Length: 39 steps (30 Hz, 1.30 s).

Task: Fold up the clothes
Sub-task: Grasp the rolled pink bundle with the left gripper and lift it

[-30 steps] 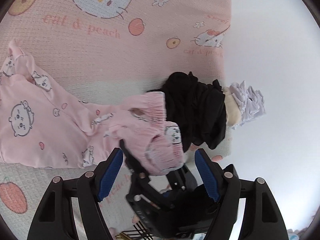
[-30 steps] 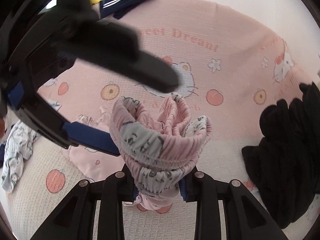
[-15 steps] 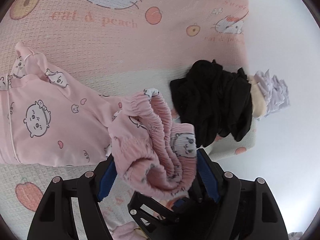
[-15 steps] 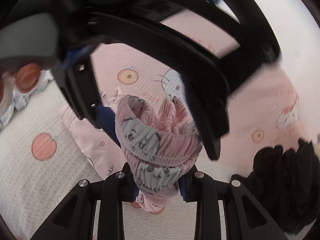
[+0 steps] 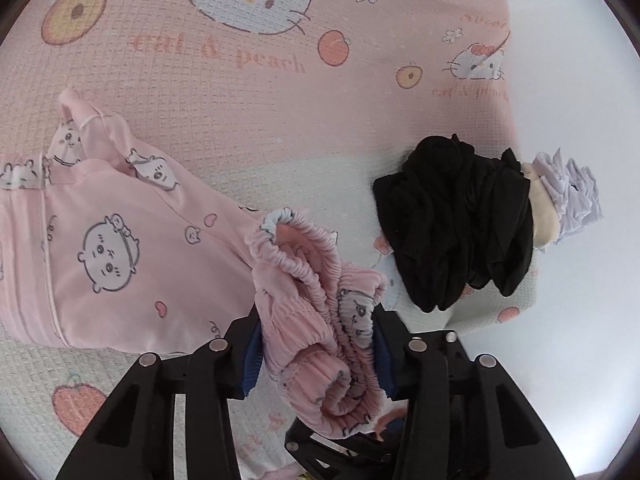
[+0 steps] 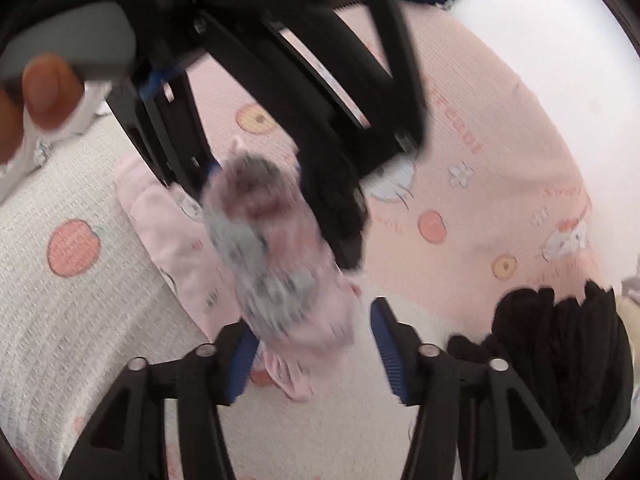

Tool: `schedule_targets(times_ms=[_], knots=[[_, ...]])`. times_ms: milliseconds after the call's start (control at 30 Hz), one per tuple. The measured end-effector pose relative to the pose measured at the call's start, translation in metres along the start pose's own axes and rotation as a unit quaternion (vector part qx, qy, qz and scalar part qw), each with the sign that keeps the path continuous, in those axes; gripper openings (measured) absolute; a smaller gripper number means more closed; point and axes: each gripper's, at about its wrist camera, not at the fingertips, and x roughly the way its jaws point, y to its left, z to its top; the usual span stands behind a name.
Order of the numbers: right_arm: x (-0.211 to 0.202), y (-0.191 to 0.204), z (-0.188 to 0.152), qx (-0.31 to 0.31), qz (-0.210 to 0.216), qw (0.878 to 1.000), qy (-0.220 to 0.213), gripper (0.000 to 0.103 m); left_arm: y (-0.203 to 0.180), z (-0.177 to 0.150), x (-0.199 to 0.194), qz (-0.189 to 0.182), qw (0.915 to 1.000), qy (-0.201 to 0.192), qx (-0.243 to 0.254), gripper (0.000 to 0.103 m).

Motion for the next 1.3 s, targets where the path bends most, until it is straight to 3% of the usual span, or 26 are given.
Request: schedule_targets(times_ms=[233,400,567,667,867,1133,1300], knots=[[0.004,-0.017,-0.016,0.079,0.032,0.996,0.036,0.055,0.006,0.002,-0.001,0.011,0.9999,-0.001,-0.007,0.042],[0.009,-0.025,-0.020,0.106,0.067,0.992,0.020,0.055,0.010,0.003,-0.002,0.016,0.9998,-0.002,-0.014,0.042],[0.030,-0.033,-0.023,0.132,0.075,0.988,0.026,0.055,0.012,0.005,-0.004,0.018,0.9997,-0.005,-0.015,0.042],[0.025,-0.038,-0.017,0.145,0.092,0.985,0.000,0.036,0.015,0.005,-0.007,0.021,0.9997,-0.008,-0.012,0.042],[0.016,-0.026,0.006,0.100,0.086,0.991,-0.006,0.026,0.019,0.007,-0.015,0.025,0.9995,-0.018,-0.001,0.042],[0.014,-0.024,0.039,0.087,0.100,0.991,-0.010,0.026,0.036,0.011,-0.045,0.001,0.9981,-0.060,-0.015,0.042],[0.013,-0.011,0.057,0.073,0.115,0.991,-0.012,0.026,0.044,0.011,-0.066,0.015,0.9961,-0.086,-0.007,0.042]])
